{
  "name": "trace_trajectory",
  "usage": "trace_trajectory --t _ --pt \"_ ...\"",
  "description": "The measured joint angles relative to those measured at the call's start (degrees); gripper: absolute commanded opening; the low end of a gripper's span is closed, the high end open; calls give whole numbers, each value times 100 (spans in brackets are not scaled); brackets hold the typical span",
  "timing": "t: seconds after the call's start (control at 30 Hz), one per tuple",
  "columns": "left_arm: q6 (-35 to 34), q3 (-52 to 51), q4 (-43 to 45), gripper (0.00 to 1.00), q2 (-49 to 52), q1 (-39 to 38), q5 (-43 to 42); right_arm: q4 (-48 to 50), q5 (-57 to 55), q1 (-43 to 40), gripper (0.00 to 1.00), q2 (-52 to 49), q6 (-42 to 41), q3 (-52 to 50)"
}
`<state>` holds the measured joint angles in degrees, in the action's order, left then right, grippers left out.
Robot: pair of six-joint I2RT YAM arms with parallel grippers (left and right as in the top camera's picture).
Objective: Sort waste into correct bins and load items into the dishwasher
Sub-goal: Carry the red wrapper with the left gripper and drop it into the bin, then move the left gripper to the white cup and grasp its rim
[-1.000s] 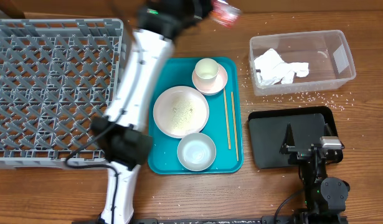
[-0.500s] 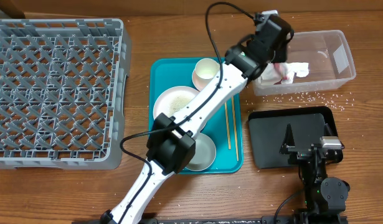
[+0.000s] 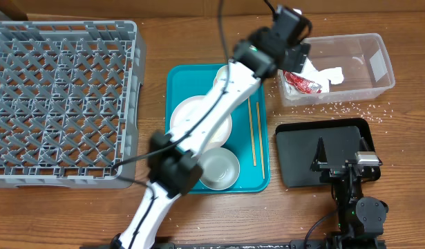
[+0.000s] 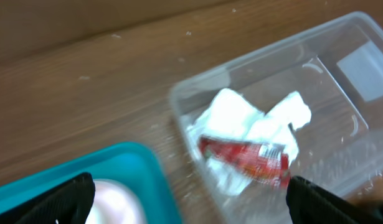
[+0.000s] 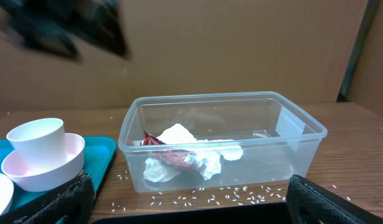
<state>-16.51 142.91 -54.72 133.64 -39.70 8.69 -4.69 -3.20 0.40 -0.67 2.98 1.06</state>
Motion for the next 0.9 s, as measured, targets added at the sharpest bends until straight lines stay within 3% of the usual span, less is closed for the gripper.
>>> trace_trajectory --t 0.2,0.33,0.57,0.7,0.77,0.9 --pt "1010 42 -1589 100 -1469 516 20 0 -2 0 100 0 2 0" --pt "1379 109 -2352 100 -1838 933 -133 2 -4 0 100 -2 0 0" --pt "2277 48 -2583 93 -1182 1095 -1307 2 -2 0 100 0 2 0" --pt "2496 11 -2326 88 -599 1054 -1530 0 -2 0 100 -2 2 0" --pt "2557 0 -2302 79 -326 1045 -1587 0 -2 0 100 -2 4 0" --pt "2616 -15 -2262 79 127 1045 -1626 2 -2 0 100 0 2 0"
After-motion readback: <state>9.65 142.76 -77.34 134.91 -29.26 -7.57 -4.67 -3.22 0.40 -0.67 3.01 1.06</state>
